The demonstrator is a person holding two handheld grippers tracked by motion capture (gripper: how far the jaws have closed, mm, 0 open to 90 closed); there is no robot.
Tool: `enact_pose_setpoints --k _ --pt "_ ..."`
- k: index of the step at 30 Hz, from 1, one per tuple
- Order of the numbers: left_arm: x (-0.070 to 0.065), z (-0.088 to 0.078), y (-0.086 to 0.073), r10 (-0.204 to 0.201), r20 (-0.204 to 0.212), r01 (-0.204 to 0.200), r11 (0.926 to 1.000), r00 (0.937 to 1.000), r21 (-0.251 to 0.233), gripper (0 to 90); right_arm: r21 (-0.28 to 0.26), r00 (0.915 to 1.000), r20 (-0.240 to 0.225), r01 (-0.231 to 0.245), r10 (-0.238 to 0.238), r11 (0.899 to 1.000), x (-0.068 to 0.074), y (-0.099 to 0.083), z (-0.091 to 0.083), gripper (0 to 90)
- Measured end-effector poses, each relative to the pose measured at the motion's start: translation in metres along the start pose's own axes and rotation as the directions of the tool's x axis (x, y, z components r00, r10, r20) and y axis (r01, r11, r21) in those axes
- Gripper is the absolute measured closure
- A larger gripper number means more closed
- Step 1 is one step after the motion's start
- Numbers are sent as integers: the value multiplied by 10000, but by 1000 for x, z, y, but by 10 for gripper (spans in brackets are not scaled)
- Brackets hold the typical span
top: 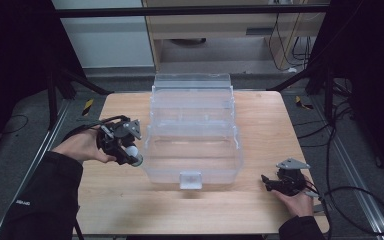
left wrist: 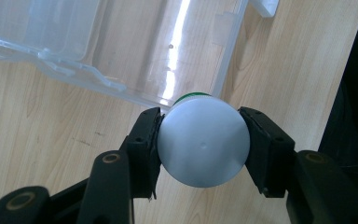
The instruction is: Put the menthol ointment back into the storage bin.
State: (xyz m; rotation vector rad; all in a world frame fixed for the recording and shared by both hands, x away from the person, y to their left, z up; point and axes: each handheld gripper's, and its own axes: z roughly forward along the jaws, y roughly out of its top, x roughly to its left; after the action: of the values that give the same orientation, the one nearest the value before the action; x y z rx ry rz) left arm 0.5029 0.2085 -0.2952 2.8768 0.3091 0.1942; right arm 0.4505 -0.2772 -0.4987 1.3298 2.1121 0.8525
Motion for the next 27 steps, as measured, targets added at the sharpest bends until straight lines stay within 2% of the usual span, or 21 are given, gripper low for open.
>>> enact_pose_setpoints --k 8,27 --pt "8 11 14 66 98 -66 10000 9999 43 502 -8 10000 -35 29 -29 10000 0 0 0 218" --pt "17 36 32 131 326 -139 9996 9994 238 502 136 9999 -81 74 -73 9999 1 -1 2 217"
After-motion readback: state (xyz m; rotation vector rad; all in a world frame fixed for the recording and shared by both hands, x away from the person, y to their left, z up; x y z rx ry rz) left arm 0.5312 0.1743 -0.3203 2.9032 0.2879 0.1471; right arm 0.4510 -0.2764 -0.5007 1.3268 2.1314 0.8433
